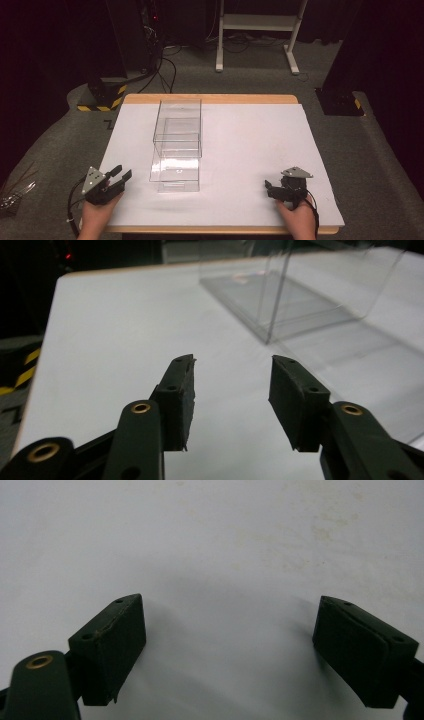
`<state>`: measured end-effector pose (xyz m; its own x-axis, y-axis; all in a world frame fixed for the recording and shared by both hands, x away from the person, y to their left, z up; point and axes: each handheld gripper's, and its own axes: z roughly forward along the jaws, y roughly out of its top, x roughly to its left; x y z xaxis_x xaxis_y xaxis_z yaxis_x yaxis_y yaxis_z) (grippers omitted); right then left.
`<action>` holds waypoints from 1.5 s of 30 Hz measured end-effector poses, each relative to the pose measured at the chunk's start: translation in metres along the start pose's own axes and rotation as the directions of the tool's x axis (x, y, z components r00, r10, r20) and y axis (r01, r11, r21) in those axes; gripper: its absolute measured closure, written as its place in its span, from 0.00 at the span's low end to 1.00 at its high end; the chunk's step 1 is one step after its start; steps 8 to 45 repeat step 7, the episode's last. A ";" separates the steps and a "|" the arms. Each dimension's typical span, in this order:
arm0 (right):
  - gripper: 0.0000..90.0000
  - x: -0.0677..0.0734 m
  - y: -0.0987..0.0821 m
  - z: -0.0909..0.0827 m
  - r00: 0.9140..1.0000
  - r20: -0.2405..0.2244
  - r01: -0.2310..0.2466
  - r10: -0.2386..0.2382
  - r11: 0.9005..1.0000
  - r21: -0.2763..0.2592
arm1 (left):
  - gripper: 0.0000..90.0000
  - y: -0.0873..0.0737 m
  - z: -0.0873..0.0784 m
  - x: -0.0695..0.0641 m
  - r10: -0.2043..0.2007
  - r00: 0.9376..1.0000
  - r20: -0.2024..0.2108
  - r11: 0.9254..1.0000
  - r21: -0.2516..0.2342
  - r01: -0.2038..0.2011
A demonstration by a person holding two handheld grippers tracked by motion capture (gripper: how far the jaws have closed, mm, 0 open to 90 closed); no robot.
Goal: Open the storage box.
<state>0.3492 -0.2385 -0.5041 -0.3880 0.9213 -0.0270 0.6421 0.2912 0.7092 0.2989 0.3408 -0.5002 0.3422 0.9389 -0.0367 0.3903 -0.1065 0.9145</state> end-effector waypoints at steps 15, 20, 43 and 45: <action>0.15 0.000 0.000 0.000 1.000 0.000 0.000 0.000 1.000 0.000 | 0.50 0.000 0.007 -0.002 0.003 1.000 -0.022 0.999 0.052 -0.001; 0.15 0.000 0.000 0.000 1.000 0.000 0.000 0.000 1.000 0.000 | 0.50 0.000 0.007 -0.002 0.003 1.000 -0.022 0.999 0.052 -0.001; 0.15 0.000 0.000 0.000 1.000 0.000 0.000 0.000 1.000 0.000 | 0.50 0.000 0.007 -0.002 0.003 1.000 -0.022 0.999 0.052 -0.001; 0.15 0.000 0.000 0.000 1.000 0.000 0.000 0.000 1.000 0.000 | 0.50 0.000 0.007 -0.002 0.003 1.000 -0.022 0.999 0.052 -0.001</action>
